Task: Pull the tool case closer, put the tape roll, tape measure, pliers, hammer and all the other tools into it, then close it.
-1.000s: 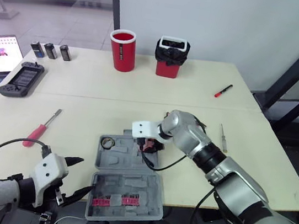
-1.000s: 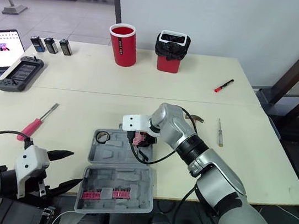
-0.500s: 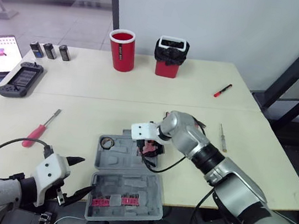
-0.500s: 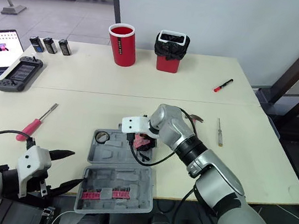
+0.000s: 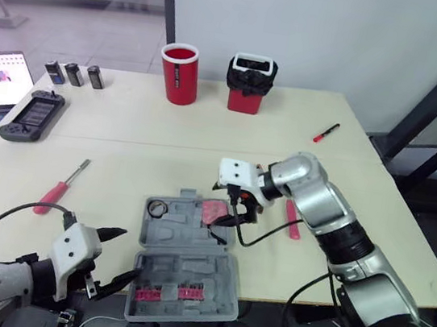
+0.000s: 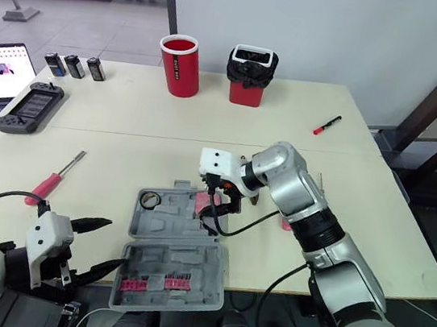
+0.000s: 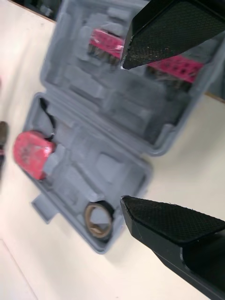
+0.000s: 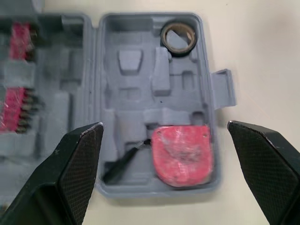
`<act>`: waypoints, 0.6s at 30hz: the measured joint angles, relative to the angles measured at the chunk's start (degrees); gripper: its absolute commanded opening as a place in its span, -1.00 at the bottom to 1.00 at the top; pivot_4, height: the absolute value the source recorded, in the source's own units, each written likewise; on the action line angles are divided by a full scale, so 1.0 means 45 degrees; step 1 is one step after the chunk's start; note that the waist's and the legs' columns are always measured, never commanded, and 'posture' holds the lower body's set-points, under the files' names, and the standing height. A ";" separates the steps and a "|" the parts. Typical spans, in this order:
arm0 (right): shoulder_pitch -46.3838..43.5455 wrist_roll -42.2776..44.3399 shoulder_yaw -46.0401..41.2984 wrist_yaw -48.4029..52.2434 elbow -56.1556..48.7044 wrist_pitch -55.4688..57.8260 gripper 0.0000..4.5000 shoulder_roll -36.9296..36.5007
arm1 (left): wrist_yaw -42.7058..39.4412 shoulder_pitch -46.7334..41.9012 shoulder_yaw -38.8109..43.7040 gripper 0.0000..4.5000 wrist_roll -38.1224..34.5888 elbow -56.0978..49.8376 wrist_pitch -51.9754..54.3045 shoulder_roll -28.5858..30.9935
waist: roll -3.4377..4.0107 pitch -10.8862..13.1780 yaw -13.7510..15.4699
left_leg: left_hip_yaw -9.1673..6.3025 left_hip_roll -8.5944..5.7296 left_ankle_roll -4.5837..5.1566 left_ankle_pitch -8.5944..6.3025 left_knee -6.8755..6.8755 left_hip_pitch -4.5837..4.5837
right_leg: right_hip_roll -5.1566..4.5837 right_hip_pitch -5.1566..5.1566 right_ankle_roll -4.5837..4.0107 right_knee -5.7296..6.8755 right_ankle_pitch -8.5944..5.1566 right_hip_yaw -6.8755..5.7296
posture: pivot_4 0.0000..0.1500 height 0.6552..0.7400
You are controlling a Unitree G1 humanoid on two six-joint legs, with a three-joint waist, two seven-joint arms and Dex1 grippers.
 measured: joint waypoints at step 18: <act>0.1411 0.1709 -0.1586 -0.1801 0.3358 -0.2088 0.04 0.0997 | -0.0450 -0.0895 0.0042 1.00 -0.0992 0.0876 0.0350 0.0098 | 0.0000 0.0000 -0.0016 | 0.0000 0.0001 0.0000 0.0000 -0.0003 0.0001 | 0.0006 0.0003 0.0003 0.0000 0.0001 0.0001 | 1.00 1.00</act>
